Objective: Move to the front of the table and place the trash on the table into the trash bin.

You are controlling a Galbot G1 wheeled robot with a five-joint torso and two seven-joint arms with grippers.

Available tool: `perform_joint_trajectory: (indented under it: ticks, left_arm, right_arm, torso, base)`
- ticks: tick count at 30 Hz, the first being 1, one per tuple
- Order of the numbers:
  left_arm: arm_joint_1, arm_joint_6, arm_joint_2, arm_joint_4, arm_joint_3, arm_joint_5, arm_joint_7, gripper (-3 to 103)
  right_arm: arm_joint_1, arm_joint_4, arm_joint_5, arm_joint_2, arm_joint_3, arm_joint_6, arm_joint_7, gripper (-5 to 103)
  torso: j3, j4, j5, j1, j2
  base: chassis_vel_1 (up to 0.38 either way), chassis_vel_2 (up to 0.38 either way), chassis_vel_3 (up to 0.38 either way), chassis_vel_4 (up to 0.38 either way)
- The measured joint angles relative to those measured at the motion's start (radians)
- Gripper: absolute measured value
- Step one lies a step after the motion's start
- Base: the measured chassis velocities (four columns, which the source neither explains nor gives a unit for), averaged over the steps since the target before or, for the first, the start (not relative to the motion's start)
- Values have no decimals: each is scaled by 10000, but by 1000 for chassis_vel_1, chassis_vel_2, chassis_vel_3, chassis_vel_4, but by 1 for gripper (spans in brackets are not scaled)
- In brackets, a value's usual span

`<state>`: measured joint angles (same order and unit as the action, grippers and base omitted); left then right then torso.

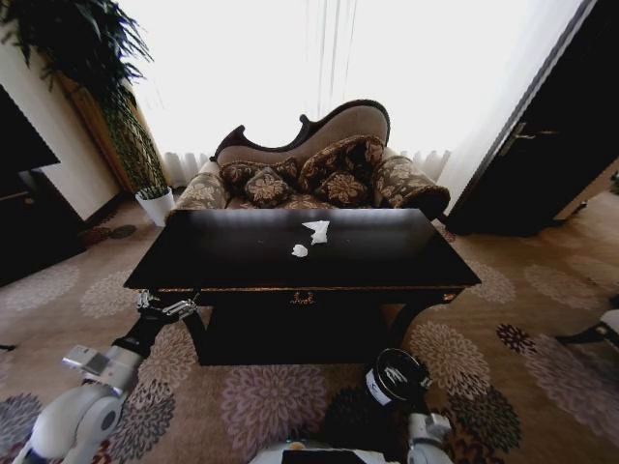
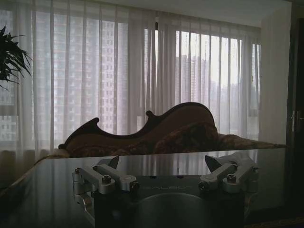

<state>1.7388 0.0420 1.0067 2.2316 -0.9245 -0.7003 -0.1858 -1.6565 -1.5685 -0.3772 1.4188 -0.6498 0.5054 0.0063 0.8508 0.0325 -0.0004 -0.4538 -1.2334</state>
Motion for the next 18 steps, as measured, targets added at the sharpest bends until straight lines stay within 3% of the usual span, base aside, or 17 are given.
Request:
perform_joint_trajectory:
  ticks: [12, 18]
  left_arm:
    - [0, 0, 0, 0, 0, 0, 0, 100]
    - [0, 0, 0, 0, 0, 0, 1, 100]
  right_arm:
    - [-1219, -2243, -5, 341, -366, 171, 224, 100]
    - [-1588, -3274, -174, 285, -663, -130, 337, 100]
  torso:
    - [0, 0, 2, 0, 1]
    - [0, 0, 3, 0, 1]
  base:
    - [0, 0, 0, 0]
    - [0, 0, 0, 0]
